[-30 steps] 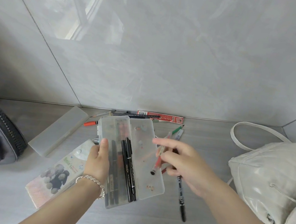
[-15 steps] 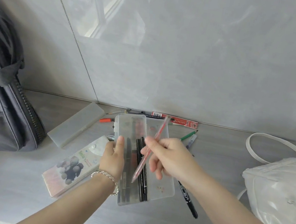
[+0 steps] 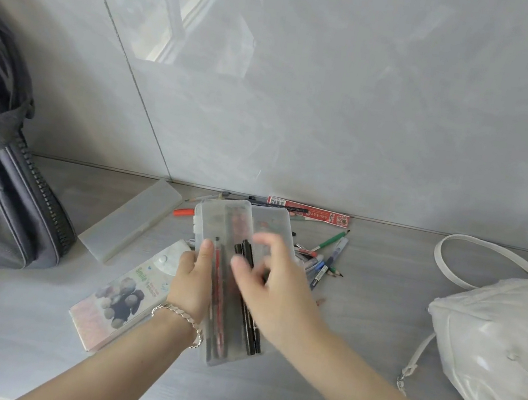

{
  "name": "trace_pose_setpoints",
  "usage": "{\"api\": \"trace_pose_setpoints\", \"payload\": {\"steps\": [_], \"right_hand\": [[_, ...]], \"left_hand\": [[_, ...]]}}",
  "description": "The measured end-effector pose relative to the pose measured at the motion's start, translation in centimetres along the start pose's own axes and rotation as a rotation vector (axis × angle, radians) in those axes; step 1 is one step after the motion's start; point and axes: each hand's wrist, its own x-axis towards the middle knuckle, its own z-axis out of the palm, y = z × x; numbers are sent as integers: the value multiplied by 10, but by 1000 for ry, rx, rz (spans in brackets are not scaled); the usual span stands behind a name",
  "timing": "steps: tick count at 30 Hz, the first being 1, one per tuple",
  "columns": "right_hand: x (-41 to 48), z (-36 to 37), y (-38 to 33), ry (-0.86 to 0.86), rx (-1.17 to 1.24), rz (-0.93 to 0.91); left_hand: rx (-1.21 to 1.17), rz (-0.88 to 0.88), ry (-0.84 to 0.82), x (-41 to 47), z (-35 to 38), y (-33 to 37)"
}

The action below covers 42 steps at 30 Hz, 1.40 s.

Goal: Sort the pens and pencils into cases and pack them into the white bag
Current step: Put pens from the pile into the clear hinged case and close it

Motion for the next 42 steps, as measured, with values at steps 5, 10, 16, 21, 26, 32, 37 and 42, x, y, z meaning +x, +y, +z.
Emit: {"api": "trace_pose_setpoints", "payload": {"steps": [5,10,16,21,26,32,37,42], "right_hand": [[39,22,-3,158,656,121],[23,56,7,172,309,5],[24,46,37,195,-245,-456],[23,32,49,23,-661,-481],[25,25,60,-57,-714,-544],[26,20,67,-20,-845,-507],[31,26,72,-140,-780,-593],[47,2,64,127,-272,-418]], "left_hand": [[-56,-27,-59,-5,4,-8],[-38,35,-134,-9,3,-8],[-207,-39,-136,-1,2,-8],[-232,-86,-181,3,5,-11],[-194,-83,-236,2,8,-17],[-181,-146,-138,10,3,-16],[-145,-150,-159,14,2,-20],[-100,-122,-55,17,-1,-13]]}}
